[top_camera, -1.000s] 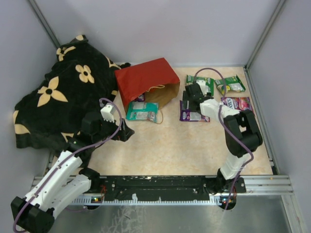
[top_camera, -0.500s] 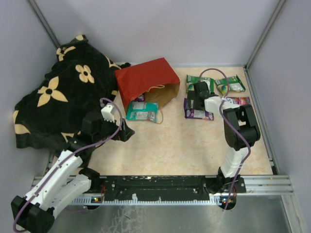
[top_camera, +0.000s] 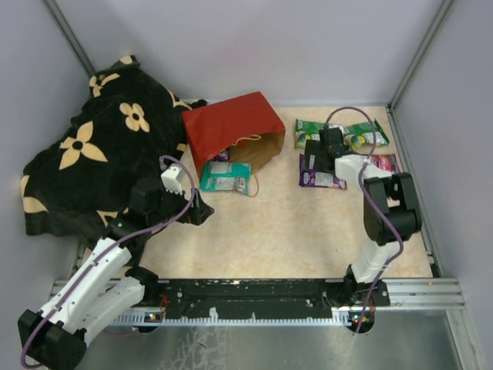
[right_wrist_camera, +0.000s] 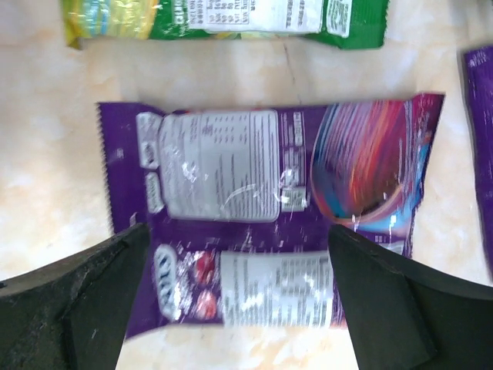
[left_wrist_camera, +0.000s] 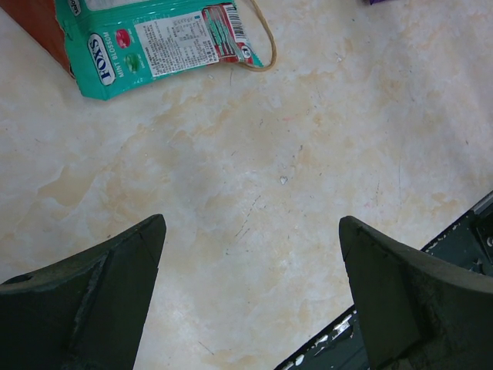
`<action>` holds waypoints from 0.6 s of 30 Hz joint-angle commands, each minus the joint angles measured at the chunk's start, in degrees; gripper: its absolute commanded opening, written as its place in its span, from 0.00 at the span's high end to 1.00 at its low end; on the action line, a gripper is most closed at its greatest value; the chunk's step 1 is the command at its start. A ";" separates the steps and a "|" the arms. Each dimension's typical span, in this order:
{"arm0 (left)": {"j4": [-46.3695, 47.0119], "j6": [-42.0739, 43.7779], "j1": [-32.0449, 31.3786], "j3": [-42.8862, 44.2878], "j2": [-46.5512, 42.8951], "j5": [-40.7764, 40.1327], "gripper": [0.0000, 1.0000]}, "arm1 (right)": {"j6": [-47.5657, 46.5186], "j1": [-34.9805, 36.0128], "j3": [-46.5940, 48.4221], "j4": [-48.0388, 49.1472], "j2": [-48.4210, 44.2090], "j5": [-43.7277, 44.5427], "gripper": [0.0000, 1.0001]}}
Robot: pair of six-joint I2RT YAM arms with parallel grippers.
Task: Take the snacks out of the paper bag
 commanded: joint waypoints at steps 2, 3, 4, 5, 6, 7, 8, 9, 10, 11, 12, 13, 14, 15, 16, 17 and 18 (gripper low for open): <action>-0.01 0.81 0.13 0.35 0.15 0.68 0.00 | 12.88 0.16 -8.80 12.21 -17.24 -6.82 0.01; -0.01 0.82 0.12 0.41 0.30 0.64 0.00 | 16.00 0.74 -12.02 15.91 -19.86 -8.48 0.01; -0.08 0.78 0.13 0.43 0.35 0.65 0.00 | 18.27 1.57 -15.39 20.07 -22.47 -10.04 0.01; -0.10 0.79 0.20 0.46 0.33 0.58 0.00 | 20.20 2.75 -18.00 23.50 -24.53 -10.42 0.01; -0.18 0.84 0.19 0.49 0.31 0.45 0.00 | 21.84 4.37 -20.44 26.52 -26.55 -10.10 0.01; -0.17 0.81 0.20 0.50 0.26 0.34 0.00 | 23.09 5.97 -22.39 29.36 -27.97 -9.93 0.01; -0.19 0.79 0.18 0.48 0.18 0.29 0.00 | 24.59 7.93 -24.16 32.17 -28.93 -9.72 0.01; -0.14 0.77 0.15 0.46 0.02 0.24 0.00 | 26.28 9.63 -25.75 35.24 -29.40 -9.72 0.02; -0.11 0.84 0.13 0.46 -0.09 0.32 0.00 | 27.97 11.52 -27.14 38.83 -29.19 -9.88 0.03; -0.10 0.82 0.12 0.46 -0.13 0.36 0.00 | 29.84 13.30 -28.40 42.56 -28.46 -9.86 0.04; -0.02 0.81 0.12 0.46 -0.16 0.38 0.00 | 31.24 14.83 -29.38 46.23 -26.53 -9.71 0.06; -0.01 0.78 0.15 0.38 -0.17 0.55 0.00 | 32.53 16.31 -29.34 49.38 -25.34 -9.42 0.08; -0.01 0.84 0.18 0.44 -0.22 0.68 0.00 | 34.34 17.74 -28.65 51.99 -22.34 -9.30 0.09; -0.01 0.90 0.15 0.38 -0.14 0.75 0.00 | 35.91 18.50 -27.73 53.87 -19.89 -9.35 0.12; -0.01 0.88 0.17 0.37 -0.21 0.89 0.00 | 37.86 19.26 -26.88 56.44 -17.33 -9.21 0.14; -0.01 0.86 0.15 0.35 -0.21 0.96 0.00 | 39.99 19.83 -26.09 59.55 -14.40 -9.24 0.17; 0.05 0.86 0.17 0.36 -0.21 0.96 0.00 | 42.12 20.29 -25.06 62.45 -11.46 -9.59 0.21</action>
